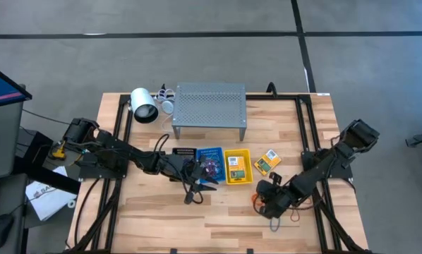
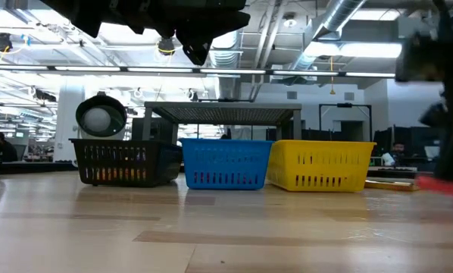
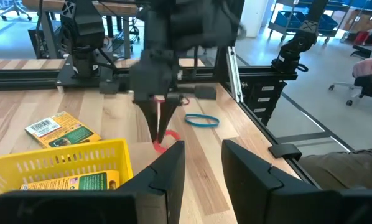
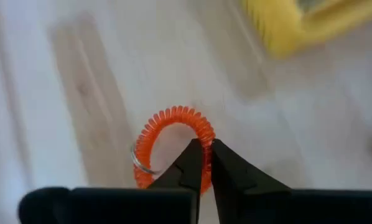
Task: Pick & Place Office Desk Supplies
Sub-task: Put the orange spring keychain into the black basket
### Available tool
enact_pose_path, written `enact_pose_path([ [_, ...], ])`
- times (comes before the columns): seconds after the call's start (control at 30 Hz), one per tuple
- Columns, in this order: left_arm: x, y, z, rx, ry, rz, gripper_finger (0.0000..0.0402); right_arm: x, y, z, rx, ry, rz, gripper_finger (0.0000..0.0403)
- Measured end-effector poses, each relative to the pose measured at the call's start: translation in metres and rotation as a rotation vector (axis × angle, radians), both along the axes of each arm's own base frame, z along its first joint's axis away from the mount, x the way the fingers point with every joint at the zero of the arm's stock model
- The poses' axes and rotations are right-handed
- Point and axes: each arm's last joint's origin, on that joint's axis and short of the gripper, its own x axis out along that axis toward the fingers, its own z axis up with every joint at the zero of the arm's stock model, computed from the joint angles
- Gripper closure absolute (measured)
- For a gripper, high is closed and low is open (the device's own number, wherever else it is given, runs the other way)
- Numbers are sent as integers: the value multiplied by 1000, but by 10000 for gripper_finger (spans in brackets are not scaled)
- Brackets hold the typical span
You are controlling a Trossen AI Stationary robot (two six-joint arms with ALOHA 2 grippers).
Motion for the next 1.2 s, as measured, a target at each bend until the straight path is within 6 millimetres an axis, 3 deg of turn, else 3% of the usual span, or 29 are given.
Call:
enact_pose_path([
  [0.37, -2, 0, 3, -4, -2, 1, 300, -9, 0, 43, 12, -186, 63, 398],
  [0.6, -16, 4, 35, -70, -67, 9, 300, -13, -2, 60, -14, -276, 94, 396],
  [0.8, -26, 8, 56, -189, -105, 25, 300, -2, -6, 74, -75, -397, 160, 395],
  [1.0, -22, 18, 53, -325, -62, 86, 300, 18, -11, 100, -213, -473, 216, 395],
  [1.2, -11, 27, 36, -419, 13, 162, 300, 30, -21, 119, -359, -496, 225, 395],
])
